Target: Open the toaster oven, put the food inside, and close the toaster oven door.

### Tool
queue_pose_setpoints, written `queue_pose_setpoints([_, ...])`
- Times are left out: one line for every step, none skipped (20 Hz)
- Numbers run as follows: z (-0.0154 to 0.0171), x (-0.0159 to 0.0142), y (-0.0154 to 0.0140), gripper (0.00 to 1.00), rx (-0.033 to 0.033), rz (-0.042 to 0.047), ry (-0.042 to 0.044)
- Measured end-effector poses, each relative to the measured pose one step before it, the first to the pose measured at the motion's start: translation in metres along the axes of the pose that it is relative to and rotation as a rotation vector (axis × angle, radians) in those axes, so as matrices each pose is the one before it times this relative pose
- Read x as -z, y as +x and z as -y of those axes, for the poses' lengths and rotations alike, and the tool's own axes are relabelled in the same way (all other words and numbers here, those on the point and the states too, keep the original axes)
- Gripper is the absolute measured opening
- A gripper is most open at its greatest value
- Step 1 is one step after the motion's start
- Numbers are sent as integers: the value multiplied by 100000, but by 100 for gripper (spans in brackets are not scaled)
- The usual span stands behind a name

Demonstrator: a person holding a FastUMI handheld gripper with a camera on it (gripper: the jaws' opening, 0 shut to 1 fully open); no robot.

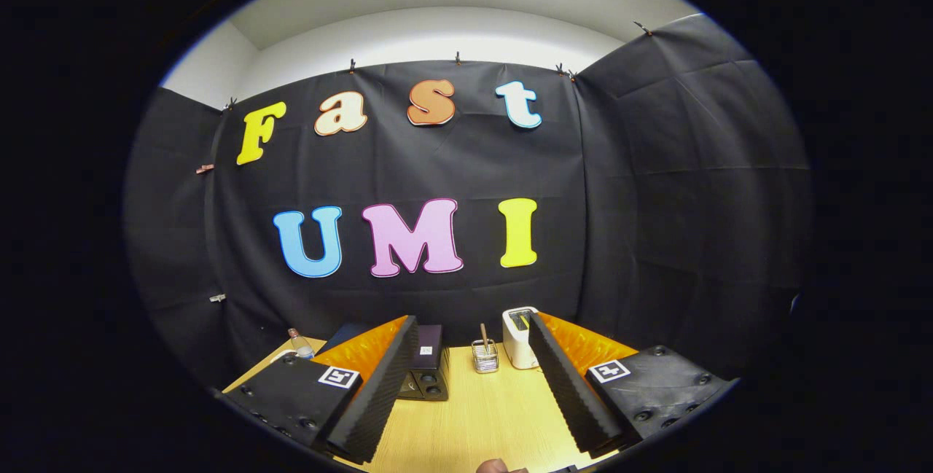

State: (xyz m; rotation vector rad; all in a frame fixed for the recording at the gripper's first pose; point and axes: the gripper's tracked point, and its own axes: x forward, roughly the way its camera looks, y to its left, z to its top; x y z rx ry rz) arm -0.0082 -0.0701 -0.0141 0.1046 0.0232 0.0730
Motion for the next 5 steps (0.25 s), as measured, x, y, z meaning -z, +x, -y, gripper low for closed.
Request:
queue_pose_setpoints([82, 13, -78, 98, -151, 221, -673])
queue_pose_setpoints([116, -71, -12, 98, 18, 230, -789])
queue_pose_setpoints([238, -163, 63, 98, 143, 535, -658])
queue_pose_setpoints([106, -46, 78, 98, -54, 282, -373])
queue_pose_setpoints([40, 71, -59, 98, -54, 118, -133])
